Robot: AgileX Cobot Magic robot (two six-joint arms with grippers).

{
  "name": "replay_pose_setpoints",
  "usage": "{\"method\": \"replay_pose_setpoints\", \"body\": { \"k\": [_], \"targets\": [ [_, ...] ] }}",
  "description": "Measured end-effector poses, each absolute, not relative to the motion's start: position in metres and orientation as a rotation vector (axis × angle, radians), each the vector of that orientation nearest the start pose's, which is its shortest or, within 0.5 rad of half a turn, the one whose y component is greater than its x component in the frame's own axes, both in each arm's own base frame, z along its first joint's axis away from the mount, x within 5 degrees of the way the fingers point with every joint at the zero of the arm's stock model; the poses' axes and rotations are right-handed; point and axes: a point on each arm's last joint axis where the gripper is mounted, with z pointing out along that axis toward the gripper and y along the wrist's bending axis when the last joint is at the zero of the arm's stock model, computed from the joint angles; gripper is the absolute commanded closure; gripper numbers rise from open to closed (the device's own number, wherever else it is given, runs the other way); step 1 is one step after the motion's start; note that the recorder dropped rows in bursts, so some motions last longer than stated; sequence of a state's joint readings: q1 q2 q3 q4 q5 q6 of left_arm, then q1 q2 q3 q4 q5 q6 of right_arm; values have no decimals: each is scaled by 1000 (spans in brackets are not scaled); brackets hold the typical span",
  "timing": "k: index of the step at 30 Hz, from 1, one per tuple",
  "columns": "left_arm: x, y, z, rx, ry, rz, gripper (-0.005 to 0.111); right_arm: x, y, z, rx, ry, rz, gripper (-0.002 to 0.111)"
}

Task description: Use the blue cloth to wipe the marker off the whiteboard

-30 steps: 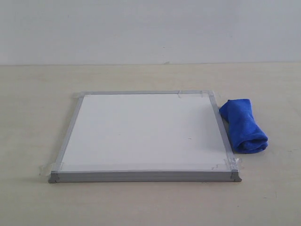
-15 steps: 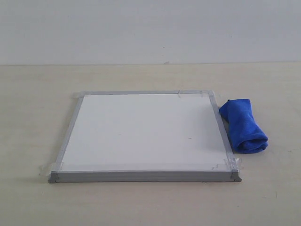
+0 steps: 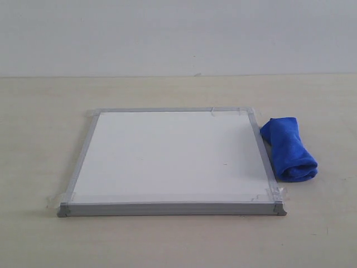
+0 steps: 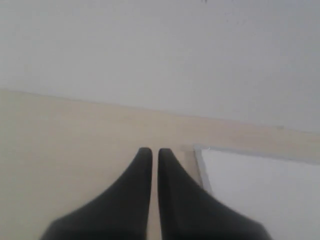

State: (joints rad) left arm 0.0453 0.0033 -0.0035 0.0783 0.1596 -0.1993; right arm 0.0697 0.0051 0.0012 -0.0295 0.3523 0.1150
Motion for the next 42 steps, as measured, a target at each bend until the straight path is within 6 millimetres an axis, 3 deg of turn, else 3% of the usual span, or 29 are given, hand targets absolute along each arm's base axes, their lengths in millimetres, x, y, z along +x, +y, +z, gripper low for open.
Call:
{"method": "replay_pose_setpoints", "body": {
  "k": [6, 42],
  "targets": [
    [54, 4, 187, -110, 1778, 4, 102, 54, 3, 181, 23, 1843, 100, 107],
    [54, 4, 187, -111, 1786, 2, 102, 54, 3, 181, 23, 1843, 100, 107]
  ]
}}
